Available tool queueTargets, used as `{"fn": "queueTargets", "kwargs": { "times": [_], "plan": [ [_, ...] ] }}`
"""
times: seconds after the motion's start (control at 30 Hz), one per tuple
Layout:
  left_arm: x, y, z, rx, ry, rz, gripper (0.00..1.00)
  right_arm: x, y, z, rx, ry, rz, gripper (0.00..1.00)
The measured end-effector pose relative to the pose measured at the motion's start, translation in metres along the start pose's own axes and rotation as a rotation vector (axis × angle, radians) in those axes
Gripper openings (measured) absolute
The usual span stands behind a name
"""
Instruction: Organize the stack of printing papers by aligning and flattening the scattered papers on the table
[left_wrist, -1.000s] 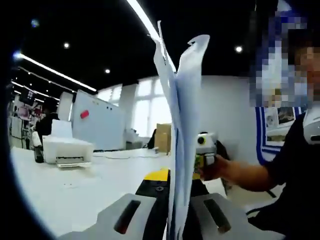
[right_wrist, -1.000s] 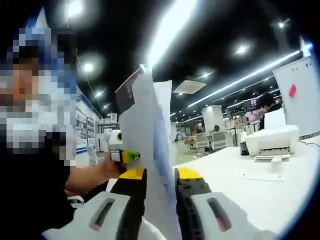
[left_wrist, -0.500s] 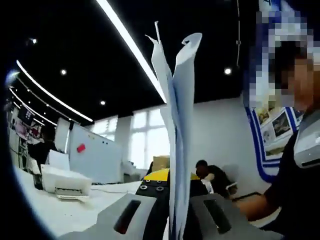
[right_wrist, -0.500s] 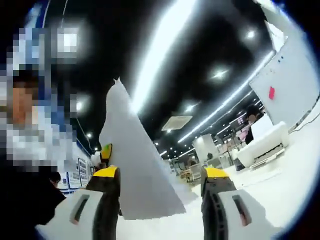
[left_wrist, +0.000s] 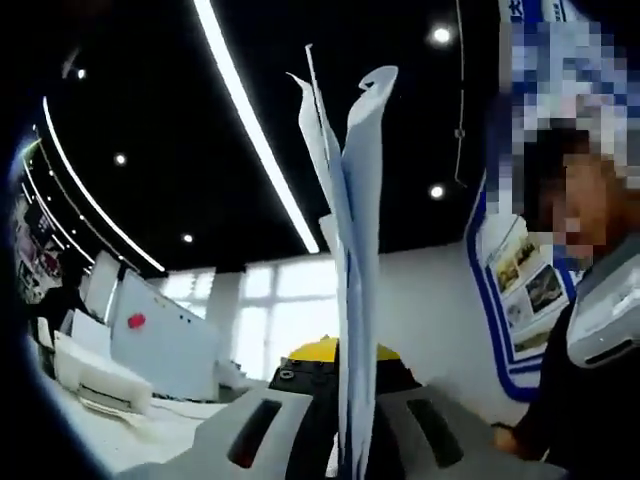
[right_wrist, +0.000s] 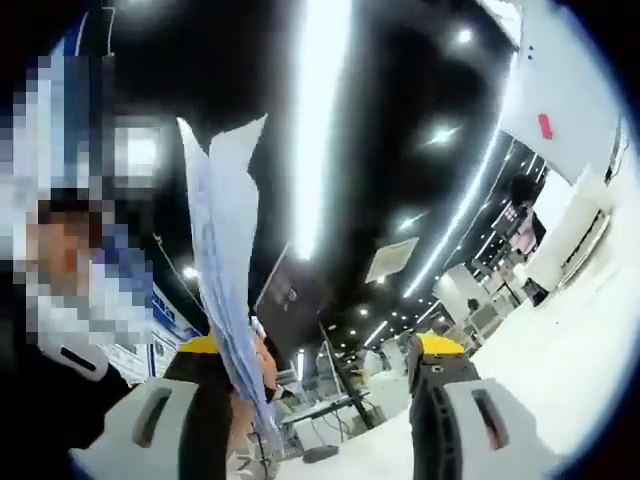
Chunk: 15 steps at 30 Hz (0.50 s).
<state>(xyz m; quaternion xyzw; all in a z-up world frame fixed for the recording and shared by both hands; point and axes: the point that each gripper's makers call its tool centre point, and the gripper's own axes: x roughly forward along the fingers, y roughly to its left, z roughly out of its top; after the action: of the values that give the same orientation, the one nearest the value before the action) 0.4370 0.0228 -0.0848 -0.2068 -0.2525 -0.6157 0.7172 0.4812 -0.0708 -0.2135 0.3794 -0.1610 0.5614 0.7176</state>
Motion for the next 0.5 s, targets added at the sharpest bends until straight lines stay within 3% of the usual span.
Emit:
{"fn": "queueTargets", "kwargs": {
  "times": [0.07,0.13,0.17,0.27,0.5],
  "plan": [
    [-0.004,0.002,-0.003,-0.021,-0.020,0.008,0.05,0.001,0.010,0.005,0.004,-0.037,0.051,0.41],
    [-0.008,0.006,-0.007,-0.044,-0.030,0.021,0.05,-0.001,0.016,0.006,-0.017,-0.033,0.080,0.16],
    [-0.011,0.009,-0.008,-0.059,-0.040,0.028,0.05,-0.001,0.020,0.008,-0.030,-0.034,0.098,0.09],
    [-0.018,0.017,-0.009,-0.092,-0.066,0.047,0.05,-0.004,0.032,0.009,-0.052,-0.020,0.144,0.00],
    [-0.033,0.038,-0.023,-0.083,-0.048,0.118,0.06,-0.009,0.037,0.023,-0.125,0.000,0.104,0.00]
  ]
}}
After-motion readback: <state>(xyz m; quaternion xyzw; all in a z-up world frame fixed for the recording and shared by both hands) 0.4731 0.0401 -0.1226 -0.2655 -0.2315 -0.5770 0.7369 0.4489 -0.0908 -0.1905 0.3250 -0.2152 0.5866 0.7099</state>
